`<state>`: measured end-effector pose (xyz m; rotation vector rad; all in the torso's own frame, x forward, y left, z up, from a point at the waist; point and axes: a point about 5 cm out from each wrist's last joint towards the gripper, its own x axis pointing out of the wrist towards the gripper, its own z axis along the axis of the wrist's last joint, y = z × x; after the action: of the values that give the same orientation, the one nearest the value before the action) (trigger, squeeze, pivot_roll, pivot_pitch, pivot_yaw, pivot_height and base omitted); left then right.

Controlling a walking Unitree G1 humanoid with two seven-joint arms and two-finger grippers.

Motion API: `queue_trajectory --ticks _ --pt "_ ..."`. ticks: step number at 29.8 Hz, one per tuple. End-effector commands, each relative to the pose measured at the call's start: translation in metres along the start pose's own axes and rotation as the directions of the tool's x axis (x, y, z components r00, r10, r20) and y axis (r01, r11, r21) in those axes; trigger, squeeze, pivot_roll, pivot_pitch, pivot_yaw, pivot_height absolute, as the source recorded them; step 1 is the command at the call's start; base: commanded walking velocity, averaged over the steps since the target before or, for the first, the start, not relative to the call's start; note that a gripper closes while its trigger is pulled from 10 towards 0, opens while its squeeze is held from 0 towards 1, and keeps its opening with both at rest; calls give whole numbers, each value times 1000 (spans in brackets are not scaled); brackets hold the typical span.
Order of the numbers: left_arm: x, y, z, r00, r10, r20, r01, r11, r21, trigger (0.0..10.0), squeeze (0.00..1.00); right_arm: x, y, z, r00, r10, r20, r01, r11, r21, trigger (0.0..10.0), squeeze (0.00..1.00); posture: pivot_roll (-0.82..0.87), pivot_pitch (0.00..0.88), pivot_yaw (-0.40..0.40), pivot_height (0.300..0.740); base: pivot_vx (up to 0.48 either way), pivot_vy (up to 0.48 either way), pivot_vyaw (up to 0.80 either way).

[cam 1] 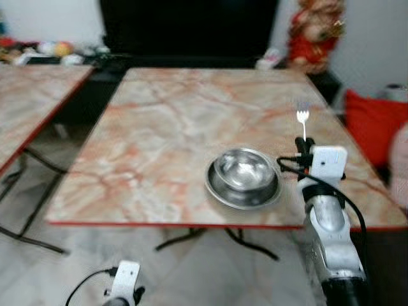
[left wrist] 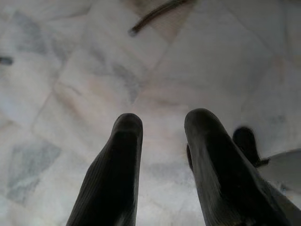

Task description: Setting the table

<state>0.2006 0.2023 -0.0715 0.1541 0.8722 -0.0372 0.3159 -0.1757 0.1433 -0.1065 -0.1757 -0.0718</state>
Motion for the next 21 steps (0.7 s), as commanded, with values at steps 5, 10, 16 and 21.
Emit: queue_trajectory --ticks 5,10,16,21 --pt "0 2 -2 1000 6 -9 -6 1000 -3 10000 0 1 1 5 1000 6 23 -6 1000 -3 10000 0 -42 0 21 740 0 0 0" --pt "0 3 -1 1000 7 -6 -7 1000 -6 10000 0 1 3 4 1000 9 23 -9 1000 -4 10000 0 -42 0 23 740 0 0 0" --pt "0 3 -1 1000 15 -11 -15 999 -37 10000 0 1 2 4 1000 7 21 -7 1000 -6 10000 0 -41 0 24 740 0 208 0" --pt "0 3 -1 1000 13 -11 -13 1000 -27 10000 0 1 2 4 1000 8 20 -8 1000 -6 10000 0 -39 0 24 740 0 480 0"
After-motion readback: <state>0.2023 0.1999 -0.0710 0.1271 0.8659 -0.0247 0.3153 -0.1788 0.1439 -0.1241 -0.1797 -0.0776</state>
